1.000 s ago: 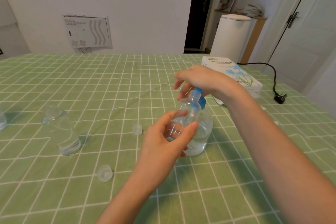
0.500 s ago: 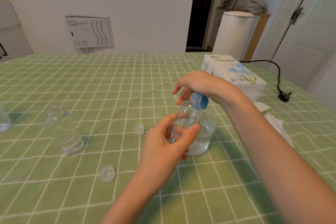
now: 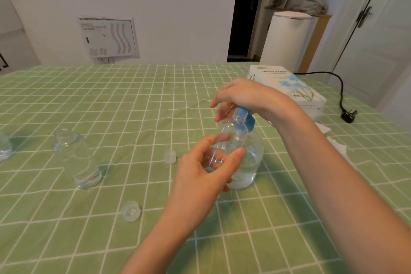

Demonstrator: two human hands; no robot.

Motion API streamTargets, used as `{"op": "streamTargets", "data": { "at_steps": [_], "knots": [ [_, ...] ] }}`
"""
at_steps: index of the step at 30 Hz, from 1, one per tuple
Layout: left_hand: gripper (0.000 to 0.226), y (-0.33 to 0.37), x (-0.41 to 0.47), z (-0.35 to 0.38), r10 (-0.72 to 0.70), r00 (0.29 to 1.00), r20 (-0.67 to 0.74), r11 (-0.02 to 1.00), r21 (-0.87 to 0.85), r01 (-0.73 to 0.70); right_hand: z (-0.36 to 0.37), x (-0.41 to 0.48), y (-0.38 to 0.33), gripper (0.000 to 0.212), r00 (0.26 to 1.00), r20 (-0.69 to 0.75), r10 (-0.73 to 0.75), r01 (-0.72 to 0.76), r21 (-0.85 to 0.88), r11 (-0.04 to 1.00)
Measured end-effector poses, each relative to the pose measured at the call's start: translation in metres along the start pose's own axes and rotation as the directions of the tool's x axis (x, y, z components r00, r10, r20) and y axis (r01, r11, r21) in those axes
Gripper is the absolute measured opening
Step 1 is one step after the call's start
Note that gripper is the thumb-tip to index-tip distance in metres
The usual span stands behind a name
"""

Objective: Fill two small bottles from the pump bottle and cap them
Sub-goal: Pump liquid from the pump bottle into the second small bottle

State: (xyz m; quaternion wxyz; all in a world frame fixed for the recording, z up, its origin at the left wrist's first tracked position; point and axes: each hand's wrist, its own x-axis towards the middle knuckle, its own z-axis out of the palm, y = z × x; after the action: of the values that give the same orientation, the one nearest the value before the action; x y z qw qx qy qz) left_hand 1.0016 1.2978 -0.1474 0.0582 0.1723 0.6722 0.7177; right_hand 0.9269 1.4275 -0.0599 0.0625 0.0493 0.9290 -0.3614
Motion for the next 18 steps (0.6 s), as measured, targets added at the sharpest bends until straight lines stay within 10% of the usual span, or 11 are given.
{"op": "streamTargets", "data": {
  "at_steps": [18],
  "knots": [
    [0.042,0.002,0.001,0.001,-0.011,1.000,-0.007,1.000,-0.012,0.011,-0.001,0.001,-0.005,0.040,1.000,-0.015,-0.015,0.015,-0.047,0.999]
  ]
}}
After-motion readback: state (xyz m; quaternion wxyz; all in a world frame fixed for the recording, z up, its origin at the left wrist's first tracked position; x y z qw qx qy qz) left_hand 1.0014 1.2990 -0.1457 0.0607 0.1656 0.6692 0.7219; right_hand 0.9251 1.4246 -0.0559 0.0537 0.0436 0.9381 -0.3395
